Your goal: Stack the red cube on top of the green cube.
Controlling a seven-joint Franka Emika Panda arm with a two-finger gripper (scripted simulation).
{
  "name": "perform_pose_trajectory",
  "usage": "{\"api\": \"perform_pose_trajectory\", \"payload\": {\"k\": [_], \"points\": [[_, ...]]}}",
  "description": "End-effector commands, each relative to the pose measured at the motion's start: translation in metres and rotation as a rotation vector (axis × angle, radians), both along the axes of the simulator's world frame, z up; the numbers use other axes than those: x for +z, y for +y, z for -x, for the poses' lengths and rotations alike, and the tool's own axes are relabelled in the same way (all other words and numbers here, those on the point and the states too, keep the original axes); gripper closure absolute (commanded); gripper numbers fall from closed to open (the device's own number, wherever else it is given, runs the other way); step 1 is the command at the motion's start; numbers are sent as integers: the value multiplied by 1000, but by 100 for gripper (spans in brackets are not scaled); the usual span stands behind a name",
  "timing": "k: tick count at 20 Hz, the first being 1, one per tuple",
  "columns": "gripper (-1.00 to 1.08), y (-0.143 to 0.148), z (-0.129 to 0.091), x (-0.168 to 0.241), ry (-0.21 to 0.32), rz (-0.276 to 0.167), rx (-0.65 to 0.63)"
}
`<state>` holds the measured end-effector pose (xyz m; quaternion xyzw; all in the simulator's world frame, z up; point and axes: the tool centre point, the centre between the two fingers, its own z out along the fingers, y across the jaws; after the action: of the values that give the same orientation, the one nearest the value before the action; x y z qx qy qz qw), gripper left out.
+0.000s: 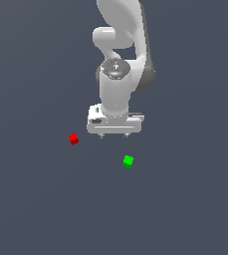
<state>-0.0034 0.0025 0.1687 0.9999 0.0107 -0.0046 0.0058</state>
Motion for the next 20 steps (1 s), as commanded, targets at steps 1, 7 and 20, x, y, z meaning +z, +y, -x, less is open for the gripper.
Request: {"api": "perform_pose_trajectory", "payload": {"k": [1,7,20], "points": [[-92,0,0,0,0,0,0],[-92,-6,4,-3,0,0,14],[-92,-60,37,-29,-2,-4,133]]}}
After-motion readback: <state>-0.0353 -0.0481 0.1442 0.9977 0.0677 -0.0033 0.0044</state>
